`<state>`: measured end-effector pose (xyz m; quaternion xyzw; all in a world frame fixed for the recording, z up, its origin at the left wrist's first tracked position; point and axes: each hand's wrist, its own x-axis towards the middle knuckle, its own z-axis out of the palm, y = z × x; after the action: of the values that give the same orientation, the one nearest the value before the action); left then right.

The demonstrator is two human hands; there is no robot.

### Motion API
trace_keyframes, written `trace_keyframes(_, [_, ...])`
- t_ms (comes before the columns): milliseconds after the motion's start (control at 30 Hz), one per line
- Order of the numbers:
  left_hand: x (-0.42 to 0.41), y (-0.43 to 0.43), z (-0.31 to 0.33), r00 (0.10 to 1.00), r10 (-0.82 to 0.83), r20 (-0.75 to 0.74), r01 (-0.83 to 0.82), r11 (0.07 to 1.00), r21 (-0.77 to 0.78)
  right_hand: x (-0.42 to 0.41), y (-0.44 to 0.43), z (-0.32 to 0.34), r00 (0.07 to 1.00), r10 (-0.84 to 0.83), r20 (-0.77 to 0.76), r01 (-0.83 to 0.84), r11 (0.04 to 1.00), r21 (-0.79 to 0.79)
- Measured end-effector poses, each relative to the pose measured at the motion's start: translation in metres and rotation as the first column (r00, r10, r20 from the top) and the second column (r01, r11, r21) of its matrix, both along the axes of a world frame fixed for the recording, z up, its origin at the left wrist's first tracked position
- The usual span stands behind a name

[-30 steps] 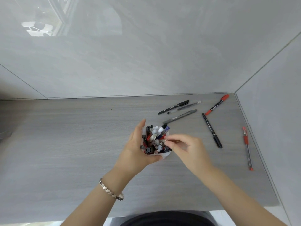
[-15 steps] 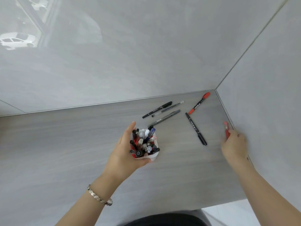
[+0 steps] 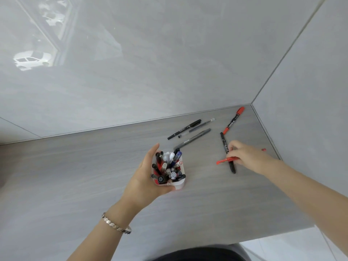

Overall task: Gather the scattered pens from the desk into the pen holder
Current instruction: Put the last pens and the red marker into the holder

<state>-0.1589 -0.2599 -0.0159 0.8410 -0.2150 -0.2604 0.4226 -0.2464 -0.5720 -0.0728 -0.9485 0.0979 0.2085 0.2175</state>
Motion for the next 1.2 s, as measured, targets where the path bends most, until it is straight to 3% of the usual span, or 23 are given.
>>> trace_keyframes(67, [-0.001, 0.003, -0.001, 1.0, -0.006, 0.017, 0.006, 1.0, 0.003, 0.004, 0.009, 0.002, 0.992, 0.13, 0.004, -0.129, 0.99, -0.05])
trace_keyframes(133, [-0.002, 0.004, -0.002, 0.995, -0.041, 0.094, 0.041, 0.999, -0.002, 0.004, 0.019, 0.0, 0.971, 0.211, 0.116, -0.198, 0.974, -0.109])
trace_keyframes(167, [-0.002, 0.004, -0.001, 0.982, -0.072, 0.177, 0.076, 0.997, -0.012, 0.003, 0.026, -0.001, 0.967, 0.165, 0.196, -0.153, 0.986, -0.072])
trace_keyframes(233, [0.002, -0.001, 0.0, 0.916, -0.158, 0.37, 0.17, 0.985, -0.001, 0.003, 0.041, 0.007, 0.926, -0.16, 0.341, 0.103, 0.978, 0.179])
trace_keyframes(300, [0.008, -0.01, -0.001, 0.801, -0.26, 0.54, 0.249, 0.964, 0.095, 0.005, 0.057, 0.021, 0.762, -0.517, 0.39, 0.297, 0.814, 0.499])
trace_keyframes(367, [0.014, -0.02, -0.001, 0.688, -0.361, 0.629, 0.298, 0.932, 0.208, 0.005, 0.071, 0.037, 0.581, -0.7, 0.416, 0.339, 0.672, 0.658])
trace_keyframes(433, [0.02, -0.028, -0.002, 0.644, -0.387, 0.66, 0.306, 0.921, 0.241, 0.005, 0.084, 0.056, 0.482, -0.779, 0.4, 0.321, 0.582, 0.747])
trace_keyframes(500, [0.022, -0.031, -0.002, 0.677, -0.336, 0.655, 0.293, 0.939, 0.179, 0.003, 0.093, 0.067, 0.434, -0.82, 0.373, 0.244, 0.505, 0.828])
trace_keyframes(700, [0.015, -0.025, -0.017, 0.726, -0.105, 0.68, 0.258, 0.958, -0.128, -0.003, 0.119, 0.094, 0.393, -0.889, 0.237, 0.066, 0.284, 0.956])
trace_keyframes(867, [0.018, -0.016, -0.022, 0.699, -0.064, 0.712, 0.293, 0.934, -0.204, 0.015, 0.149, 0.082, 0.559, -0.79, 0.253, 0.048, 0.335, 0.941])
trace_keyframes(1000, [0.015, -0.014, -0.023, 0.668, -0.086, 0.739, 0.319, 0.93, -0.18, 0.029, 0.159, 0.052, 0.706, -0.611, 0.358, 0.232, 0.677, 0.698])
trace_keyframes(1200, [0.01, -0.016, -0.023, 0.724, -0.042, 0.689, 0.279, 0.931, -0.236, 0.035, 0.155, 0.048, 0.768, -0.507, 0.391, 0.233, 0.79, 0.567])
